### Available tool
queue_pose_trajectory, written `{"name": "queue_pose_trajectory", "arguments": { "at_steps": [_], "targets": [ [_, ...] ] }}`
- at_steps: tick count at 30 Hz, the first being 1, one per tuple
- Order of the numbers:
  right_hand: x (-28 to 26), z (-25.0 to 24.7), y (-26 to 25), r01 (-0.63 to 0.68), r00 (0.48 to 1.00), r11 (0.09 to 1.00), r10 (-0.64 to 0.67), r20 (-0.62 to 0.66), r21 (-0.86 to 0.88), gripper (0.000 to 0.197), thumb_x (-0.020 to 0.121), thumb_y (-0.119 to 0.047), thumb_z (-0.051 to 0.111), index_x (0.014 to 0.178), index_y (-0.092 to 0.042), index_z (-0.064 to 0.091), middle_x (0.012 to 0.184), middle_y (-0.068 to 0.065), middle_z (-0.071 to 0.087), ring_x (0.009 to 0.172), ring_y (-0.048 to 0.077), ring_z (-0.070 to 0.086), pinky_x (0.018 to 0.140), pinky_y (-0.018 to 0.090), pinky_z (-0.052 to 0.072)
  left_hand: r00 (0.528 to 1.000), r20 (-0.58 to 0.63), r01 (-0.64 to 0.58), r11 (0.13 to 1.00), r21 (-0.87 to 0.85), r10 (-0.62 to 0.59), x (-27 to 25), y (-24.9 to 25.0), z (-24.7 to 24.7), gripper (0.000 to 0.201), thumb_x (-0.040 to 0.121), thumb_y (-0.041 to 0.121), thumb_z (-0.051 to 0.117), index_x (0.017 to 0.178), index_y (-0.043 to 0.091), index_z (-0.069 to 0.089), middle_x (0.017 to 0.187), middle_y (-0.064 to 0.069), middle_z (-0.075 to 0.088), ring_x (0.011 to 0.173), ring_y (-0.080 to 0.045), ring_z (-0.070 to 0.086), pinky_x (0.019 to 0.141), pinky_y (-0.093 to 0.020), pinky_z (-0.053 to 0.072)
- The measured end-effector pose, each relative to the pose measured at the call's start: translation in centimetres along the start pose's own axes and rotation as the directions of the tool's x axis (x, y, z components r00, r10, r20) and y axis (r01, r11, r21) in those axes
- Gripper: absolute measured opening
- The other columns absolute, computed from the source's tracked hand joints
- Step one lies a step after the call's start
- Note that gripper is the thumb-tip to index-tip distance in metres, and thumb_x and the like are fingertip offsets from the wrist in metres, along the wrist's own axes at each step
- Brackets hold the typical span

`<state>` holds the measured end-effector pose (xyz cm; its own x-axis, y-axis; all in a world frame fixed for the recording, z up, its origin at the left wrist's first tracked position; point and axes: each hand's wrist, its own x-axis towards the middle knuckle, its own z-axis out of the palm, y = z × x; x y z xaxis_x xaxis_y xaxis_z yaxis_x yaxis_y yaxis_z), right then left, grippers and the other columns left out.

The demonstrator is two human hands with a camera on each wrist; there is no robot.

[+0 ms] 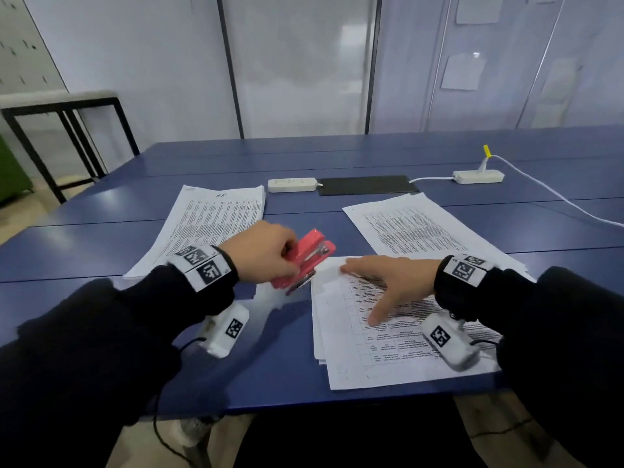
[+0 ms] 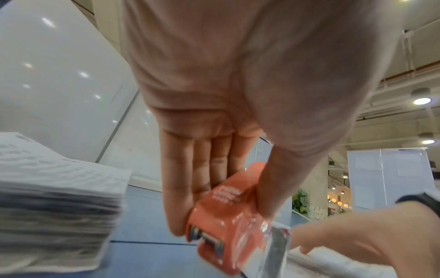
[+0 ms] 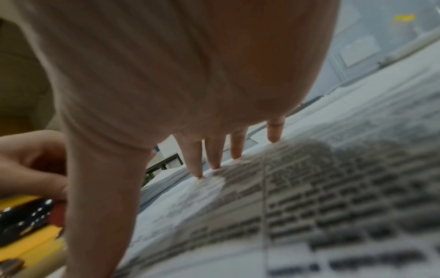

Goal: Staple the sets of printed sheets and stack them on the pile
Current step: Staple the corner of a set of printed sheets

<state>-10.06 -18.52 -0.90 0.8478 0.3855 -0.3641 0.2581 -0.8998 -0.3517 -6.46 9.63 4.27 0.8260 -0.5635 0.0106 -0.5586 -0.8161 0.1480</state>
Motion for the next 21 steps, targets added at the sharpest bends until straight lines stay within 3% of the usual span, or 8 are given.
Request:
{"name": "queue_pose_trajectory", "arguments": {
  "at_steps": [2,4,7,10,14,16,18,21],
  "targets": [
    [0.2,0.6,0.9,0.003,1.000,1.000,-0.003,0.002,0.029,0.136,0.052,-0.080,0.084,0.161,-0.042,0.012,0.168,-0.018,0.017,0.156,0.010,0.013,0.128,0.051,0.007,0.999,-0.032,-0.035,0.998,-0.047,0.033,1.5,1.4,0.2,0.021,0.083,0.035,0.078,0.093,0.020,0.068,0.083,0.005,0.067,0.079,-0.018,0.060,0.071,-0.030,0.048],
    [0.3,1.3,1.7,0.017,0.999,0.983,-0.010,-0.038,0.184,0.146,0.048,-0.073,0.090,0.161,-0.044,0.003,0.165,-0.015,0.029,0.153,0.012,0.026,0.128,0.047,0.015,0.997,-0.019,-0.074,0.995,-0.068,0.073,2.7,3.0,1.2,0.022,0.083,0.036,0.079,0.094,0.021,0.069,0.084,0.004,0.068,0.078,-0.017,0.058,0.070,-0.029,0.046],
    [0.3,2.2,3.2,0.117,0.989,0.855,-0.053,-0.138,0.506,0.156,0.055,-0.036,0.102,0.162,-0.036,-0.012,0.166,-0.012,0.032,0.151,0.000,0.029,0.128,0.036,0.021,0.995,0.020,-0.097,0.994,-0.058,0.098,4.1,4.8,3.2,0.023,0.084,0.038,0.078,0.096,0.020,0.070,0.088,0.003,0.071,0.078,-0.017,0.059,0.064,-0.029,0.046],
    [-0.1,2.2,3.8,0.122,0.988,0.807,-0.046,-0.145,0.577,0.151,0.064,-0.014,0.099,0.163,-0.031,-0.014,0.165,-0.010,0.034,0.149,-0.005,0.030,0.127,0.031,0.021,0.989,0.054,-0.142,0.990,0.023,0.141,4.8,5.6,3.8,0.021,0.086,0.036,0.073,0.099,0.019,0.070,0.088,0.001,0.071,0.081,-0.021,0.064,0.064,-0.029,0.049],
    [0.1,1.9,3.9,0.092,0.994,0.822,-0.042,-0.102,0.562,0.150,0.061,-0.019,0.100,0.164,-0.034,-0.008,0.157,-0.010,0.045,0.135,0.001,0.051,0.103,0.020,0.045,0.959,0.119,-0.269,0.957,0.109,0.256,5.0,6.0,3.2,0.021,0.087,0.031,0.070,0.104,0.019,0.069,0.086,0.000,0.071,0.079,-0.023,0.064,0.067,-0.033,0.052],
    [0.3,2.0,3.8,0.089,0.995,0.816,-0.047,-0.087,0.571,0.153,0.056,-0.028,0.102,0.163,-0.037,-0.007,0.167,-0.010,0.029,0.145,0.002,0.039,0.110,0.026,0.044,0.937,0.169,-0.333,0.928,0.167,0.305,4.9,6.2,3.0,0.018,0.088,0.029,0.068,0.104,0.020,0.069,0.085,0.000,0.070,0.078,-0.022,0.062,0.064,-0.032,0.049],
    [0.4,2.0,3.7,0.080,0.996,0.804,-0.047,-0.070,0.589,0.149,0.060,-0.020,0.101,0.164,-0.035,-0.006,0.170,-0.012,0.019,0.152,0.001,0.025,0.121,0.028,0.033,0.932,0.196,-0.343,0.917,0.205,0.305,5.0,6.3,2.9,0.015,0.087,0.028,0.067,0.099,0.020,0.068,0.082,0.000,0.069,0.075,-0.022,0.062,0.060,-0.029,0.045],
    [0.4,2.0,3.7,0.078,0.996,0.803,-0.042,-0.074,0.591,0.139,0.068,-0.003,0.095,0.165,-0.026,-0.002,0.169,-0.012,0.018,0.152,-0.005,0.018,0.117,0.009,0.023,0.968,0.187,-0.204,0.958,0.200,0.167,5.2,5.9,2.9,0.016,0.082,0.033,0.071,0.085,0.018,0.067,0.072,-0.001,0.068,0.071,-0.024,0.065,0.058,-0.028,0.049]
  ]
}}
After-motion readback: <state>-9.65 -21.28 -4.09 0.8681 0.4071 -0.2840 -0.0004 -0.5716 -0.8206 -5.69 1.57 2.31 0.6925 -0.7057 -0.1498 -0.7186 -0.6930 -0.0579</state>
